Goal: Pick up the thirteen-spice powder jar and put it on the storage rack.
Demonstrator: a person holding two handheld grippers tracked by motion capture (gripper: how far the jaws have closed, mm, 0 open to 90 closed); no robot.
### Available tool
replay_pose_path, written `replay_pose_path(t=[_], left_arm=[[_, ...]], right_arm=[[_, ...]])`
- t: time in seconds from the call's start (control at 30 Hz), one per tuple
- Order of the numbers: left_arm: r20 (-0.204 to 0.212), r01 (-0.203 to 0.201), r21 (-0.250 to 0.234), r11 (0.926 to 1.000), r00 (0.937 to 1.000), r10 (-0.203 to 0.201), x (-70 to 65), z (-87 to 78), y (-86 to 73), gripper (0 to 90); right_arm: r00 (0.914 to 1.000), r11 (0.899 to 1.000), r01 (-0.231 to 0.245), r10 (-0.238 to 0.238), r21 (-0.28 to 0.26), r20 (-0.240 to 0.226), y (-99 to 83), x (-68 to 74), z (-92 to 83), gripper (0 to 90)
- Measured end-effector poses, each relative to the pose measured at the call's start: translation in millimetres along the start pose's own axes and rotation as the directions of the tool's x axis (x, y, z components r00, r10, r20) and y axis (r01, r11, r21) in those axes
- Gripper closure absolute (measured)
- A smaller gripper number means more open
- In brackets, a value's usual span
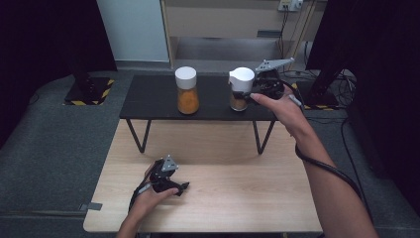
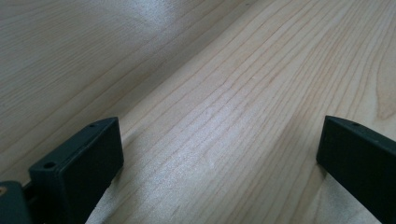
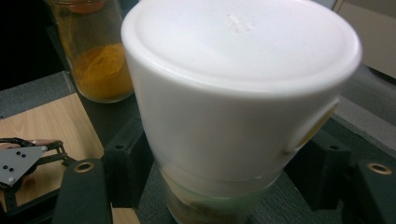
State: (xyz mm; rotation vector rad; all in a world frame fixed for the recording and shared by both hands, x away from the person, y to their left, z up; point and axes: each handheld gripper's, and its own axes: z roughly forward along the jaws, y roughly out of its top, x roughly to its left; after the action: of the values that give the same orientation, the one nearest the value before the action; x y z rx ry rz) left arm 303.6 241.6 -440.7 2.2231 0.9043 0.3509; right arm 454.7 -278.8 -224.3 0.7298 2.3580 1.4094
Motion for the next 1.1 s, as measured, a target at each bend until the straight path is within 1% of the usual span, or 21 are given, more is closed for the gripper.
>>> replay_pose_path(t=[0.13, 0.27, 0.37, 0.53, 0.63, 0.8, 0.93, 1.1], left_arm=[[0.000, 0.000, 0.000, 1.0000, 1.0000, 0.000, 0.0, 0.0, 0.0, 0.0], [0.000, 0.000, 0.001, 1.0000, 1.0000, 0.000, 0.0, -0.1, 0.1, 0.0], [0.000, 0.000, 0.000, 1.0000, 1.0000, 0.000, 0.0, 0.0, 0.1, 0.0], [0.000, 0.000, 0.000, 1.0000, 1.0000, 0.000, 0.0, 0.0, 0.0, 0.0], [0.000, 0.000, 0.000, 1.0000, 1.0000, 0.000, 0.0, 0.0, -0.1, 0.0], [0.000, 0.000, 0.000, 1.0000, 1.0000, 0.000, 0.0, 0.0, 0.0, 0.0], [0.000, 0.001, 0.000, 1.0000, 1.0000, -0.001, 0.0, 0.0, -0.1, 0.0], [0.000, 0.001, 0.000, 1.0000, 1.0000, -0.001, -0.1, 0.0, 0.0, 0.0]], right_arm=[[1.0000, 1.000, -0.007, 0.007, 0.000, 0.005, 0.7, 0.2, 0.0, 27.9], [0.9997, 1.000, -0.022, 0.022, -0.001, 0.010, 1.3, -0.6, -2.2, 20.2], [0.9998, 1.000, -0.018, 0.018, 0.005, 0.012, 2.3, -1.2, -5.7, 15.7], [0.9996, 1.000, -0.025, 0.024, 0.009, 0.015, 1.2, -2.1, -9.0, 8.5], [0.9996, 1.000, -0.015, 0.015, 0.019, 0.023, 1.0, -0.9, -9.7, 4.8], [0.9994, 1.000, -0.015, 0.014, 0.027, 0.033, 0.6, 0.8, -12.7, 3.7], [0.9992, 0.999, -0.012, 0.011, 0.034, 0.039, 0.8, 3.0, -21.3, 3.4], [0.9990, 0.999, 0.002, -0.005, 0.048, 0.044, 1.0, 7.9, -30.4, 3.5]])
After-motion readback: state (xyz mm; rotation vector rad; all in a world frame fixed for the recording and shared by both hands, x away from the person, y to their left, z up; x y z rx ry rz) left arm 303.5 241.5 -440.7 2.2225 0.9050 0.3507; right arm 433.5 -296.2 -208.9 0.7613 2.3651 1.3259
